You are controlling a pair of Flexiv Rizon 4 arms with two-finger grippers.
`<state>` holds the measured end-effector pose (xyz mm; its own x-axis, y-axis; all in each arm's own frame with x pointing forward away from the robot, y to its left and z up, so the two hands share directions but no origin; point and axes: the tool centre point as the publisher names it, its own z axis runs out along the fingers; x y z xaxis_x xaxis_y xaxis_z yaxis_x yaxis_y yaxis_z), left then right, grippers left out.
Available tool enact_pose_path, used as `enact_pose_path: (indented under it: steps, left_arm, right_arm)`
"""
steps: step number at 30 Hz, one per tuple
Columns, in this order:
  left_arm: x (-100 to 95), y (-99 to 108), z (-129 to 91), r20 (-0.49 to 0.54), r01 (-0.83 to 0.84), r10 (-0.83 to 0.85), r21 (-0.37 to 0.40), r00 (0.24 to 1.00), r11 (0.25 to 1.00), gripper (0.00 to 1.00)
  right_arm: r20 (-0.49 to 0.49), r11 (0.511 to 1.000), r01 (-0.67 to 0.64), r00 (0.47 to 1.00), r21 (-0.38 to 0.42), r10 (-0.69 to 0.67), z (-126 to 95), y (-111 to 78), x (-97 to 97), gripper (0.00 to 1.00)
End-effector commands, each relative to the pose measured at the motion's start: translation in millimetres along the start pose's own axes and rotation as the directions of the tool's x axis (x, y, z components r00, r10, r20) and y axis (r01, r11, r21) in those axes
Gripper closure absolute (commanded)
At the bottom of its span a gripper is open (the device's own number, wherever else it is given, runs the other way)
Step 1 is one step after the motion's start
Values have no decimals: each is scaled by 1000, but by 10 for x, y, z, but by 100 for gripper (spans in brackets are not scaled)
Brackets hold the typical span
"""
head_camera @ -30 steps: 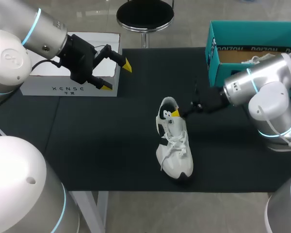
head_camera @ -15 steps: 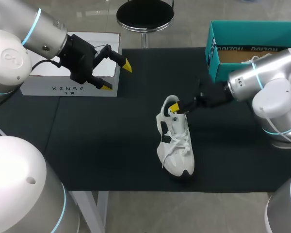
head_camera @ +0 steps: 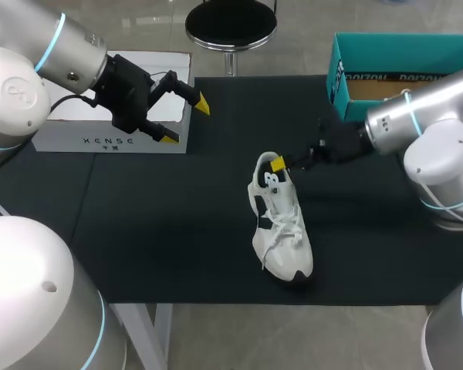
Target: Take the shoe out of the shoebox, open the shoe tongue, remove and reinsert the insole, then place the shoe into the shoebox
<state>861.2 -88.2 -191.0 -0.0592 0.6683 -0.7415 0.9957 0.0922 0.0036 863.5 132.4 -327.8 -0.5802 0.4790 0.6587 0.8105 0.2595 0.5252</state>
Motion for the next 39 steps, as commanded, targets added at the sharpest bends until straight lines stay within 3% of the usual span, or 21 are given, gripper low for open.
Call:
enact_pose_path:
  steps: [1,7,8,11,14,15,16,18,20,21,22,28,39]
  left_arm:
    - [0,0,3,-2,-1,1,-1,1000,1000,0]
    - [0,0,3,-2,-1,1,-1,1000,1000,0]
    - [0,0,3,-2,-1,1,-1,1000,1000,0]
    - [0,0,3,-2,-1,1,-1,1000,1000,0]
    - [0,0,3,-2,-1,1,-1,1000,1000,0]
    - [0,0,3,-2,-1,1,-1,1000,1000,0]
    - [0,0,3,-2,-1,1,-1,1000,1000,0]
    - [0,0,3,-2,-1,1,-1,1000,1000,0]
    - [0,0,3,-2,-1,1,-1,1000,1000,0]
    - [0,0,3,-2,-1,1,-1,1000,1000,0]
    - [0,0,3,-2,-1,1,-1,1000,1000,0]
    - [0,0,3,-2,-1,1,-1,1000,1000,0]
    - [0,0,3,-2,-1,1,-1,1000,1000,0]
  right_arm:
    - [39,1000,3,999,3,-3,-45,55,32,0]
    - [305,997,-73,951,39,58,-380,151,96,0]
    - [368,993,-88,929,83,51,-441,172,124,0]
    - [485,986,-124,873,111,55,-591,226,224,0]
    - [558,981,-165,826,101,81,-701,236,314,0]
    - [571,982,-158,818,107,69,-713,246,347,17]
    - [599,975,-178,799,136,62,-721,253,380,51]
    - [622,969,-178,782,174,31,-704,276,454,56]
    - [638,964,-189,770,190,26,-679,289,530,76]
    - [643,960,-184,766,209,7,-661,303,570,76]
    - [644,957,-187,765,220,1,-639,316,611,100]
    - [721,911,-244,688,331,-78,-558,337,779,100]
    - [779,907,-311,627,284,-29,-251,184,839,100]
